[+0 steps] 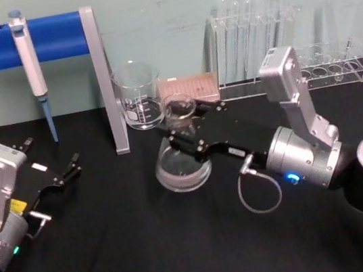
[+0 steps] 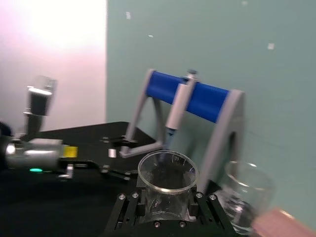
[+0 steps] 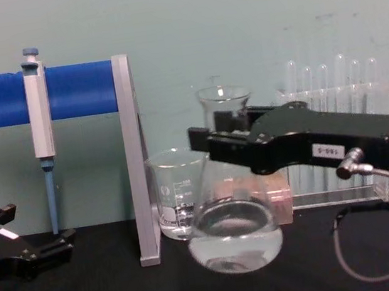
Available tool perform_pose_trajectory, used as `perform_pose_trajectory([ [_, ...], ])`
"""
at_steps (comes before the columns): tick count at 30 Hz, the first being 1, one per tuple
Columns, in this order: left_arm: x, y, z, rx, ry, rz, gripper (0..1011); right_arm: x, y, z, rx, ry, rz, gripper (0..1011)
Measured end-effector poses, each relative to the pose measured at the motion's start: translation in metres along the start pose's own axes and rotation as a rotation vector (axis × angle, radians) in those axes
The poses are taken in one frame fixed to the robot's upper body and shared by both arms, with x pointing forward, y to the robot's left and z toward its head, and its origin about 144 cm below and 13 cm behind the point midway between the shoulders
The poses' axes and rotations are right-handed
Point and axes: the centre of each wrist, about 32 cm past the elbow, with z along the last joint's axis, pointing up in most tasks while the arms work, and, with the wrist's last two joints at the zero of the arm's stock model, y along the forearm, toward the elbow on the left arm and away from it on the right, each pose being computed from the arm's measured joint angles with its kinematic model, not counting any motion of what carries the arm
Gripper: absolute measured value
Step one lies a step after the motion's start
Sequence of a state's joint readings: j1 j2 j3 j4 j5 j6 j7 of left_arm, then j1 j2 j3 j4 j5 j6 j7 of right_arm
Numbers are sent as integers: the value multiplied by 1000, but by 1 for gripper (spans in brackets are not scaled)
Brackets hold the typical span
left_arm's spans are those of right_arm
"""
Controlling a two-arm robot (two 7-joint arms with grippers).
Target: Grasp the erlenmeyer flask with one hand, shake it three times, then place it back.
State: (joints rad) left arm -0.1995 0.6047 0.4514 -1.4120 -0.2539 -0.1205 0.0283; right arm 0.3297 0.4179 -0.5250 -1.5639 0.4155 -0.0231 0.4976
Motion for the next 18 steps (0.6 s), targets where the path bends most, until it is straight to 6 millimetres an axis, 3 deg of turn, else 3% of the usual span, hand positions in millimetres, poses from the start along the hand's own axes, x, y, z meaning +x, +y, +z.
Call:
perform_pose_trajectory([
  [18,0,0,0,0,0,0,1001,28,-20,-5,-22,-26,-218,458],
])
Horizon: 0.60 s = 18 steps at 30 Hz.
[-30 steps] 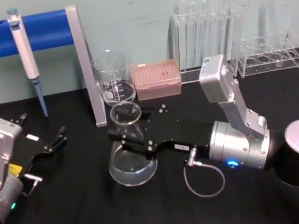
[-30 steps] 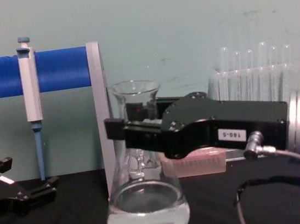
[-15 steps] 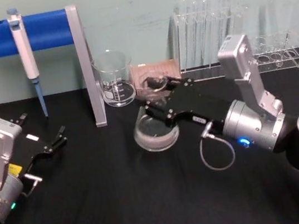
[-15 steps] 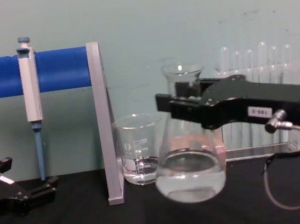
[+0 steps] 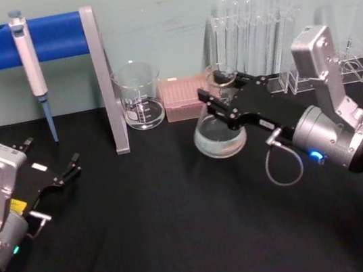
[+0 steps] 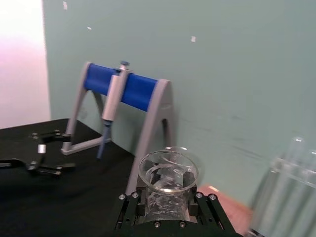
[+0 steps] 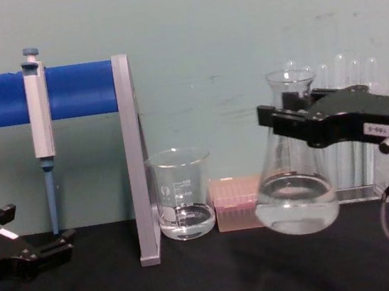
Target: Grasp the erlenmeyer flask with one hand, shake it three times, then place it back.
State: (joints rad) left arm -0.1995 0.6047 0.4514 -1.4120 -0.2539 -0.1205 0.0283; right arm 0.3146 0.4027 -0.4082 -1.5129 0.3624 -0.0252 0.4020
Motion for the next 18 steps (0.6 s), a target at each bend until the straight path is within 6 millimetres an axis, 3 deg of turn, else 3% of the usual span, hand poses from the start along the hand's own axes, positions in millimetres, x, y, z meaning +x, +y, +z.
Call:
perform_pose_trajectory([
  [18,0,0,0,0,0,0,1001,16,-12,-3,-17,-9,-110,457],
])
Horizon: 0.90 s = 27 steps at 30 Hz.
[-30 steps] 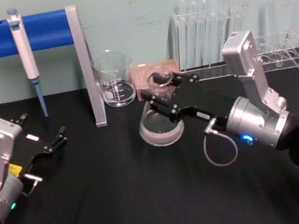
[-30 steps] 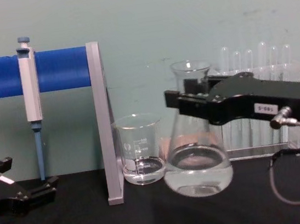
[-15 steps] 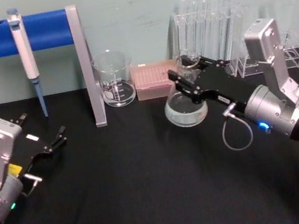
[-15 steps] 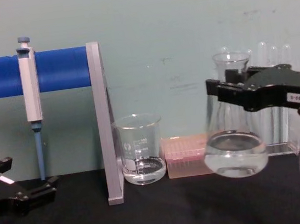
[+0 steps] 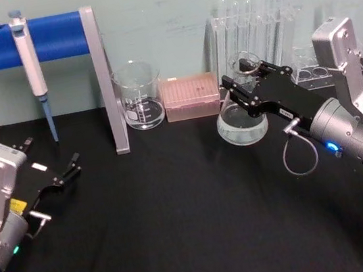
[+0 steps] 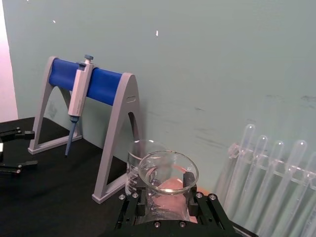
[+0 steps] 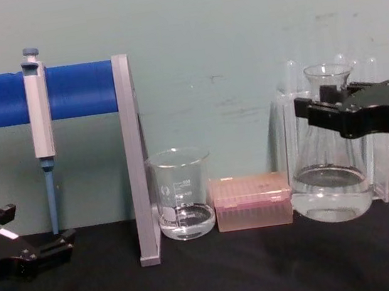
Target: Grasp the erlenmeyer flask with one hand, shake it three times, then place it back.
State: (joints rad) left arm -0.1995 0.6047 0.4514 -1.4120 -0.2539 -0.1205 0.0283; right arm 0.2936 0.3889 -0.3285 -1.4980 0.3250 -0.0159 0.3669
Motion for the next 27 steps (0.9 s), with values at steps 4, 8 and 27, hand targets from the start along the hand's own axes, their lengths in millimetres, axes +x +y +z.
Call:
perform_pose_trajectory([
  [4,0,0,0,0,0,0,1001,1,-1,0,-3,-1,-9,458],
  [8,0,0,0,0,0,0,1001,1,-2,0,-6,-1,-10,458],
  [27,0,0,0,0,0,0,1001,-21,10,4,14,16,121,458],
])
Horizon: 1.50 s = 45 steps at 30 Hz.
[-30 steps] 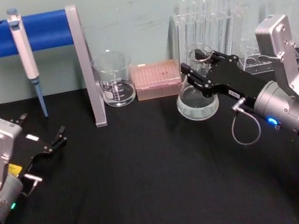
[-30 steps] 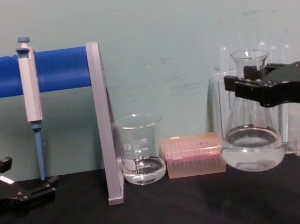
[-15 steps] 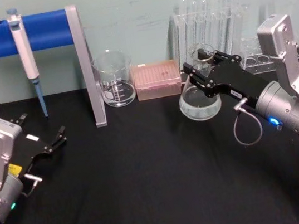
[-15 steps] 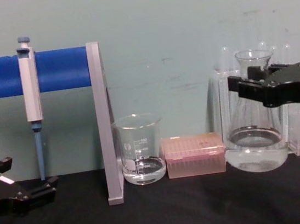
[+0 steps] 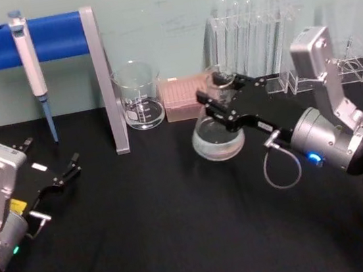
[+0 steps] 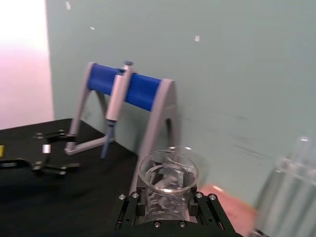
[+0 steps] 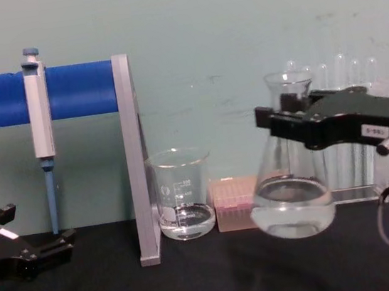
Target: Grasp the erlenmeyer flask with one hand, shake it three times, then place it back.
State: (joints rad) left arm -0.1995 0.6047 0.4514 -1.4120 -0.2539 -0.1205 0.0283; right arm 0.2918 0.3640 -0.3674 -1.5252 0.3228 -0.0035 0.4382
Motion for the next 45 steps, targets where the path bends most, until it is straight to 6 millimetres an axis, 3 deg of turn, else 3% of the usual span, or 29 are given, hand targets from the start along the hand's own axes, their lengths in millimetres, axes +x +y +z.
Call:
perform_pose_trajectory([
  [24,0,0,0,0,0,0,1001,-35,18,5,33,21,278,457],
  [45,0,0,0,0,0,0,1001,-44,18,5,44,14,412,457],
])
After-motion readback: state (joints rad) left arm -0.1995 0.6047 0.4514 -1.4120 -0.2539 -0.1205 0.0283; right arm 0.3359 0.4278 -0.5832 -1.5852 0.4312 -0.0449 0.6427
